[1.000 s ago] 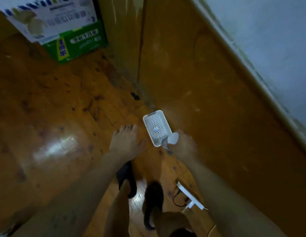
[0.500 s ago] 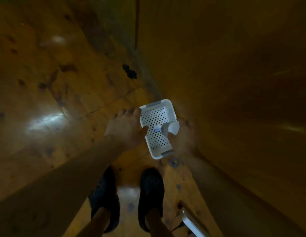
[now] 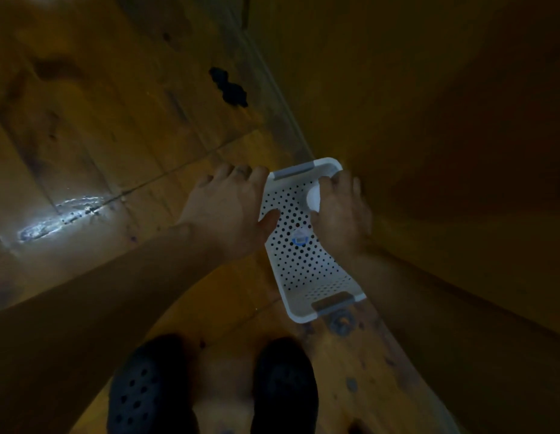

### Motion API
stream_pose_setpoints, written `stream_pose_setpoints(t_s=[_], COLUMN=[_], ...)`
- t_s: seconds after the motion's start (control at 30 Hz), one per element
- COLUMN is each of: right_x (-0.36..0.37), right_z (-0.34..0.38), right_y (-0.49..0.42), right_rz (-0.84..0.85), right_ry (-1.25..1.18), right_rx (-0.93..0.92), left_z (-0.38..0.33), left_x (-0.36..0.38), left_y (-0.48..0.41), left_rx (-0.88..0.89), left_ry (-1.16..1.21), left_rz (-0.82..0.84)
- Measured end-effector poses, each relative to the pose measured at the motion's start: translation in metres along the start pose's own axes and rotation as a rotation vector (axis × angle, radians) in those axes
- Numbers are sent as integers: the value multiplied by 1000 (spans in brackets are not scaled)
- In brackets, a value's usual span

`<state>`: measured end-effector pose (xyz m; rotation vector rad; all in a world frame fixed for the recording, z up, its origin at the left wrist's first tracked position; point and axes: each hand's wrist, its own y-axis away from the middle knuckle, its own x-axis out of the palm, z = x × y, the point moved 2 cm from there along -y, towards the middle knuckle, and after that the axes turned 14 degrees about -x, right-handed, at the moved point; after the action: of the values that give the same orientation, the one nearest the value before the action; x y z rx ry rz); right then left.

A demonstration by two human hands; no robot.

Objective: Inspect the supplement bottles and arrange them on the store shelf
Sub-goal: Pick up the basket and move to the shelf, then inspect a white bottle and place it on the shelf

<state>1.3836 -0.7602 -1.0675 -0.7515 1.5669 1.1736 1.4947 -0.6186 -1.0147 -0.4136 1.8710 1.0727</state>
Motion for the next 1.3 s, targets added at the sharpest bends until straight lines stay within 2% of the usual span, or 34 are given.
stream_pose_setpoints(t_s=[0.13,0.27,0.4,0.53,0.73,0.93,1.17,1.3], right_x=[8,14,8,-32,-168,-351,-567,-680], right_z=[-3,2,3,11,34,72,126,158], right_y=[-13,-22,-15,0,20,59,123,161], right_rz=[-72,-96,-123,-88,-171,-216,-399,-493], right_ry=[77,78,-46,-174,-329,-441,-449,-466], right_rx=[10,102,128,50,-10,-71,-173,-243], left_z=[5,12,15,17,21,20,32,43], left_x=[1,-1,-3,-26,-126,-278,-467,-549], left_y=[-5,-10,-5,9,64,155,280,362], left_rx=[12,4,13,-2,-65,-61,-165,-197], left_ry=[-8,-17,-47,-54,-4,-14,107,156], left_rz=[-1,-8,-4,7,-91,-227,-403,-526])
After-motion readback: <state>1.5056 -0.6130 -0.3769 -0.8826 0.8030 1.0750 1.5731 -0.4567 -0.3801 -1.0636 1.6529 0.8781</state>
